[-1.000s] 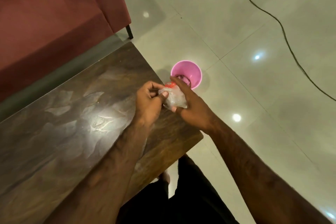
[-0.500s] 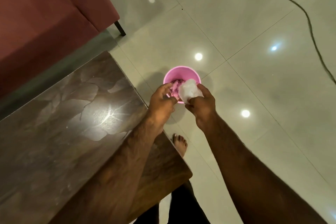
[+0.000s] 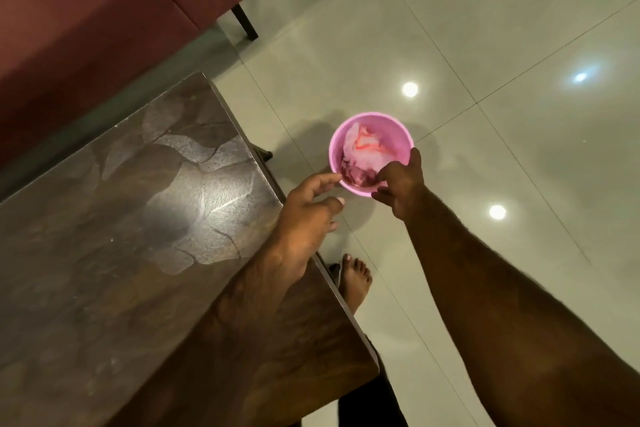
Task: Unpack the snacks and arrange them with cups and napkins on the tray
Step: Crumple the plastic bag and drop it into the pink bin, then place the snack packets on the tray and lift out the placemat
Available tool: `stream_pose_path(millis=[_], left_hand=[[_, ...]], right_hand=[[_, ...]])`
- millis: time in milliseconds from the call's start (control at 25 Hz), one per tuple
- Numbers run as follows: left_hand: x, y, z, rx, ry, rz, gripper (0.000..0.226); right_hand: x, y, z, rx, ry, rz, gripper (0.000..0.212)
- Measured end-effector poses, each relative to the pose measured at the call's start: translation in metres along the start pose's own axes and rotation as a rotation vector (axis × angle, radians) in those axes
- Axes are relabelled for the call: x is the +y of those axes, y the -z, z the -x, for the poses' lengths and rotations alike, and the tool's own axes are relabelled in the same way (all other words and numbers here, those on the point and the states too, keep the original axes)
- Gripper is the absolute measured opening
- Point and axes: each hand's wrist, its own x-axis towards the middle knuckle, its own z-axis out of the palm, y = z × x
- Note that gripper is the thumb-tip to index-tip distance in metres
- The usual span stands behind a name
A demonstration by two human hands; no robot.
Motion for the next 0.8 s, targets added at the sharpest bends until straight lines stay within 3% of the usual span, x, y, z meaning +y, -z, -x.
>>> stream_pose_path(millis=[120,320,600,800], left_hand=[[0.004,-0.001,0.014,0.002,0.009,0.013,0.038],[0.028,0.017,0.070,0.017,-0.046,0.077,0.037],[0.035,0.091,0.153,0.131,-0.116,0.171,0.035],[0.007,0.181,0.220,0.265,-0.194,0.275,0.037]], right_hand=[[0.007,0.017,0.031,-0.033,0.023,0.094,0.093],[0.007,0.026,0.127,-0.037,0.124,0.133,0.051],[0.010,-0.032,0.244,-0.209,0.362,0.377,0.043],[0.053,-0.107,0.324,-0.331,0.541,0.603,0.045]])
